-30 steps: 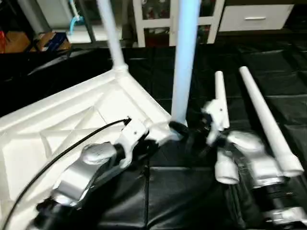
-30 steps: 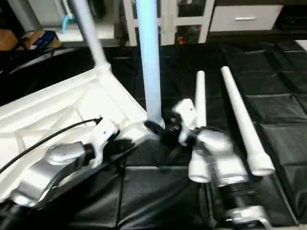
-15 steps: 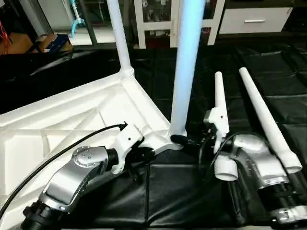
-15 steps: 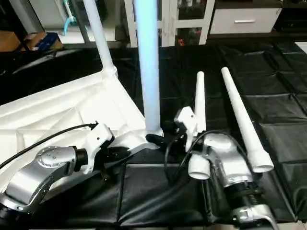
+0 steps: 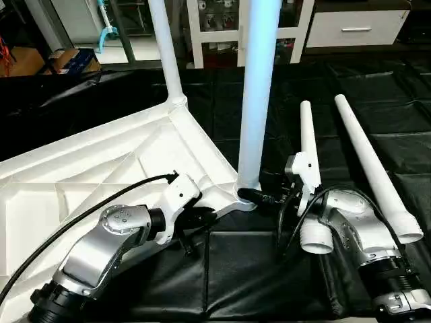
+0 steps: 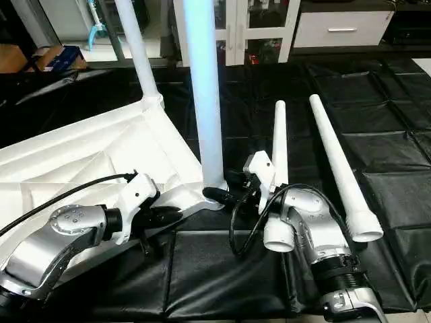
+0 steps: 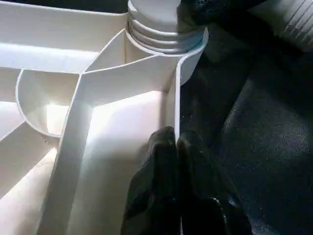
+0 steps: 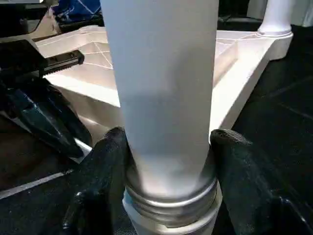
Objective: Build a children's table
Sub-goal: Rotate leg to tighten
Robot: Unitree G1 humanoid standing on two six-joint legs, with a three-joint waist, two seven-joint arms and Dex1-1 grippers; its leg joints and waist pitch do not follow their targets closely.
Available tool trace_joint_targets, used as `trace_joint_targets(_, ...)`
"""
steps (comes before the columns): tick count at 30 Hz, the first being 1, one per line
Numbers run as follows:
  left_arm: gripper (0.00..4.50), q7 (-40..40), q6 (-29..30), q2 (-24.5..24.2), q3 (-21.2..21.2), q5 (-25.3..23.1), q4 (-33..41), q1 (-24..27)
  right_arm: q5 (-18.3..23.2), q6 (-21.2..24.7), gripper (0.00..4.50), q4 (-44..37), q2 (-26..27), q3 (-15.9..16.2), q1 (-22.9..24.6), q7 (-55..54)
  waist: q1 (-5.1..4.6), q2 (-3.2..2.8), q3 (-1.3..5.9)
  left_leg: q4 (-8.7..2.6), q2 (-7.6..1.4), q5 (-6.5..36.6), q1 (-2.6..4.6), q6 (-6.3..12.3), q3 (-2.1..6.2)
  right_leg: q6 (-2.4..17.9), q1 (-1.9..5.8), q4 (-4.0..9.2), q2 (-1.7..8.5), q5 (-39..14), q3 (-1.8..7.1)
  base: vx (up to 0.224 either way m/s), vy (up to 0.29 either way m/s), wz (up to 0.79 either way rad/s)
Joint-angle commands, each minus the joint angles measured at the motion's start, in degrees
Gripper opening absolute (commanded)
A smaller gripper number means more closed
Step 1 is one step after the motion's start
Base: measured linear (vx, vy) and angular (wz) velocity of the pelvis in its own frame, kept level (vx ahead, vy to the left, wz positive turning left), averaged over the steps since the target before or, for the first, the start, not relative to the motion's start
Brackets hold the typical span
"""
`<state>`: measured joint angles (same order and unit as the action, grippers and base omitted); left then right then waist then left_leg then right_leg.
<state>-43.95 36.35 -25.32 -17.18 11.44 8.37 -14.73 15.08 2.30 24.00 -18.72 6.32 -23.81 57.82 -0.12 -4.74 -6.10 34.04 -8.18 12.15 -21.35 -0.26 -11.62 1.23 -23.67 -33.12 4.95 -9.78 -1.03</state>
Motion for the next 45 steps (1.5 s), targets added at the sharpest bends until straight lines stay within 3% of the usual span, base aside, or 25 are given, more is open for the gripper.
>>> trace_joint_targets(1, 0.00, 4.19, 4.40, 2.86, -1.42, -1.49, -4.60, 0.23, -4.55, 0.62, 2.31, 4.20, 1.90, -1.44, -0.41, -12.40, -0.17, 0.53, 2.36, -5.21, -4.54, 13.27, 0.85, 4.16, 2.07, 14.46, 1.83, 3.89, 3.05, -15.64, 1.63, 0.000, 0.000, 0.00)
trace_joint_targets(4, 0.00, 8.00, 5.23, 5.65, -0.23, -2.27, -6.81, -1.07, -6.36, 1.99, 2.27, 5.34, 3.52, -1.97, -0.24, -18.86, -0.47, 0.65, 2.01, -5.60, -4.33, 18.84, 1.10, 1.14, 2.42, 11.45, 1.57, 4.51, 3.10, -23.97, 1.62, 0.000, 0.000, 0.00)
trace_joint_targets(6, 0.00, 14.08, 4.84, 10.74, 2.13, -2.80, -10.63, -3.36, -8.53, 4.29, 2.23, 6.58, 6.66, -2.53, -0.21, -27.88, -0.76, 0.37, 2.00, -5.65, -4.27, 21.03, 1.45, -0.23, 2.46, 10.34, 1.16, 4.79, 2.95, -25.56, 1.74, 0.000, 0.000, 0.00)
trace_joint_targets(7, 0.00, 17.24, 3.86, 13.48, 3.39, -2.99, -12.98, -4.66, -9.72, 5.34, 2.19, 7.40, 8.53, -2.68, -0.37, -32.69, -0.98, 0.65, 1.97, -5.78, -4.09, 22.33, 1.32, -0.90, 2.57, 9.52, 1.12, 4.98, 2.82, -26.70, 1.66, 0.000, 0.000, 0.00)
trace_joint_targets(10, 0.00, 21.07, 1.94, 16.84, 4.71, -3.32, -16.42, -6.46, -11.51, 6.42, 2.16, 8.75, 11.15, -2.58, -0.84, -38.81, -1.30, 0.58, 1.81, -5.99, -3.80, 25.94, 1.43, -1.54, 3.04, 6.91, 0.71, 5.57, 2.98, -31.64, 1.47, 0.000, 0.000, 0.00)
trace_joint_targets(12, 0.00, 25.26, -1.18, 20.53, 4.81, -5.12, -21.10, -8.91, -13.06, 6.20, 2.12, 10.12, 16.02, -1.16, -1.88, -44.83, -1.44, 0.30, 1.71, -6.22, -3.81, 28.19, 1.58, -2.09, 3.20, 5.67, 0.28, 5.88, 2.83, -32.51, 1.36, 0.000, 0.000, 0.00)
trace_joint_targets(15, 0.00, 26.54, -1.87, 22.19, 4.39, -5.90, -22.14, -10.00, -13.66, 3.78, 2.10, 9.76, 18.77, 0.88, -2.23, -44.61, -1.45, 0.59, 1.68, -6.61, -3.70, 32.07, 2.17, -2.50, 3.49, 3.27, 0.11, 6.61, 2.87, -35.58, 1.04, 0.000, 0.000, 0.00)
trace_joint_targets(16, 0.00, 26.55, -1.77, 22.28, 4.39, -6.00, -22.09, -10.05, -13.34, 3.17, 2.10, 9.60, 19.09, 0.93, -2.21, -43.97, -1.47, 0.34, 1.71, -6.78, -3.83, 32.06, 2.03, -2.44, 3.62, 3.04, 0.18, 6.63, 2.99, -34.66, 1.11, 0.000, 0.000, 0.00)
trace_joint_targets(18, 0.00, 26.10, -1.39, 21.71, 4.28, -6.27, -21.28, -9.77, -12.02, 1.80, 2.08, 8.08, 19.25, 0.83, -1.76, -41.38, -1.46, 0.29, 1.83, -7.03, -3.98, 31.58, 1.69, -2.48, 3.72, 3.35, 0.51, 6.39, 2.96, -32.15, 1.08, 0.000, 0.000, 0.00)
trace_joint_targets(19, 0.00, 25.34, -0.87, 20.90, 4.32, -6.20, -20.18, -9.20, -9.83, 0.68, 2.08, 5.99, 19.01, 0.66, -1.08, -37.58, -1.28, 0.44, 2.31, -7.09, -4.14, 28.04, 1.37, -1.88, 3.44, 5.00, 1.02, 5.90, 3.03, -25.30, 1.32, 0.000, 0.000, 0.00)
trace_joint_targets(21, 0.00, 22.92, 0.25, 18.69, 3.88, -5.74, -17.79, -7.85, -7.36, -1.12, 2.62, 3.05, 17.88, -0.13, -0.37, -33.60, -1.00, 0.38, 2.54, -6.97, -4.35, 24.57, 1.18, -0.90, 3.15, 6.63, 1.30, 5.60, 3.15, -19.85, 1.59, 0.000, 0.000, 0.00)
trace_joint_targets(22, 0.00, 21.55, 0.47, 17.58, 3.49, -5.49, -16.67, -7.19, -6.55, -1.41, 2.77, 2.08, 17.25, -0.58, -0.31, -32.50, -0.93, 0.49, 2.75, -6.61, -4.33, 19.68, 0.61, 1.02, 2.76, 9.29, 1.85, 4.92, 3.25, -13.60, 1.61, 0.000, 0.000, 0.00)
trace_joint_targets(24, 0.00, 21.55, 0.47, 17.58, 3.49, -5.49, -16.67, -7.19, -6.55, -1.41, 2.77, 2.08, 17.25, -0.58, -0.31, -32.50, -1.01, 0.56, 2.83, -6.31, -4.28, 16.39, 0.24, 3.29, 2.56, 10.81, 2.19, 4.73, 3.50, -12.38, 1.57, 0.056, -0.015, -0.02)
trace_joint_targets(27, 0.00, 14.32, 0.11, 12.64, 0.55, -4.86, -12.54, -4.82, -5.25, -0.54, 2.97, -0.04, 14.72, -1.74, -1.10, -29.61, -0.97, 0.68, 3.13, -5.91, -4.23, 13.37, 0.15, 5.36, 2.59, 11.63, 2.42, 4.69, 3.65, -13.38, 1.50, 0.054, -0.025, -0.04)
trace_joint_targets(28, 0.00, 9.49, 0.72, 8.88, -1.08, -3.80, -9.06, -2.95, -4.17, 0.75, 3.14, -1.32, 12.13, -1.99, -1.67, -25.55, -0.85, 0.23, 3.57, -5.41, -4.34, 8.87, 0.21, 6.82, 2.57, 12.91, 2.47, 4.03, 3.54, -9.06, 1.24, 0.054, -0.031, -0.06)
trace_joint_targets(29, 0.00, 9.44, 0.73, 8.83, -1.10, -3.79, -9.01, -2.93, -4.16, 0.77, 3.19, -1.34, 12.09, -1.99, -1.68, -25.49, -0.85, 0.23, 3.57, -5.41, -4.34, 8.87, 0.21, 6.82, 2.57, 12.91, 2.47, 4.03, 3.54, -9.06, 1.24, 0.067, -0.035, -0.02)
trace_joint_targets(30, 0.00, 4.97, 1.40, 5.00, -2.38, -2.49, -5.68, -1.13, -2.64, 3.01, 3.26, -3.07, 8.75, -1.46, -1.77, -19.29, -0.60, 0.30, 3.85, -4.64, -4.17, 4.26, 0.33, 8.83, 2.34, 15.01, 2.55, 3.02, 3.22, -2.37, 1.09, 0.000, 0.000, 0.00)
trace_joint_targets(31, 0.00, 3.95, 1.55, 4.02, -2.67, -2.23, -4.89, -0.69, -2.16, 3.62, 3.26, -3.61, 7.80, -1.29, -1.73, -17.55, -0.49, 0.30, 4.00, -4.37, -4.12, 2.40, 0.44, 9.71, 2.26, 15.62, 2.59, 2.70, 3.18, 0.38, 1.09, 0.073, -0.034, 0.03)
trace_joint_targets(32, 0.00, 1.04, 2.31, 0.75, -3.20, -1.44, -2.52, 0.77, -0.48, 5.27, 3.26, -5.74, 3.85, -0.32, -1.35, -10.53, -0.10, 0.07, 4.34, -3.72, -4.03, -2.16, 0.76, 11.89, 2.15, 16.71, 2.41, 1.97, 2.98, 5.87, 0.90, 0.058, -0.030, 0.06)
trace_joint_targets(34, 0.00, -1.11, 2.50, -1.48, -3.36, -0.75, -1.15, 1.67, 0.05, 5.28, 3.26, -7.06, 0.59, 0.65, -0.93, -5.47, 0.57, -0.08, 4.32, -3.01, -4.08, -7.57, 0.63, 15.38, 2.08, 17.63, 2.18, 1.36, 2.88, 9.86, 0.42, 0.037, -0.021, 0.04)
trace_joint_targets(35, 0.00, -2.02, 2.82, -2.42, -3.26, -0.34, -0.65, 2.04, 0.35, 5.49, 3.26, -7.39, -1.05, 0.91, -0.76, -2.89, 0.67, 0.24, 4.38, -2.90, -4.04, -7.98, 0.58, 15.69, 2.01, 17.77, 2.24, 1.30, 2.97, 9.80, 0.43, 0.000, 0.000, 0.00)
trace_joint_targets(37, 0.00, -2.93, 2.75, -3.66, -3.23, -0.16, -0.18, 2.32, 0.86, 5.77, 3.26, -7.63, -2.97, 1.00, -0.66, 0.24, 1.07, 0.33, 4.03, -3.01, -4.39, -5.17, 0.15, 15.13, 2.23, 17.88, 2.47, 1.40, 3.50, 4.61, 0.51, 0.000, 0.000, 0.00)
trace_joint_targets(39, 0.00, -3.27, 2.82, -4.11, -3.04, 0.05, 0.09, 2.45, 1.08, 6.03, 3.26, -7.60, -4.17, 1.23, -0.66, 2.21, 1.11, 0.28, 4.04, -3.13, -4.49, -3.30, 0.28, 14.36, 2.30, 17.59, 2.53, 1.58, 3.43, 1.46, 0.41, 0.000, 0.000, 0.00)
trace_joint_targets(42, 0.00, -5.09, 3.64, -5.47, -3.25, 1.40, 1.49, 2.80, 0.91, 6.25, 3.26, -6.94, -6.73, 2.37, -0.85, 6.01, 1.12, 0.32, 3.36, -4.06, -4.78, 5.31, 0.79, 10.14, 2.16, 16.46, 2.37, 2.63, 3.21, -9.16, 0.41, 0.000, 0.000, 0.00)
trace_joint_targets(45, 0.00, -5.32, 3.74, -5.39, -3.59, 1.52, 1.86, 2.77, -0.12, 4.94, 3.26, -5.11, -6.59, 3.06, -1.06, 6.35, 0.89, 0.39, 3.35, -4.55, -4.80, 10.86, 1.22, 6.01, 2.11, 15.16, 2.33, 3.17, 3.25, -13.17, 0.68, 0.000, 0.000, 0.00)
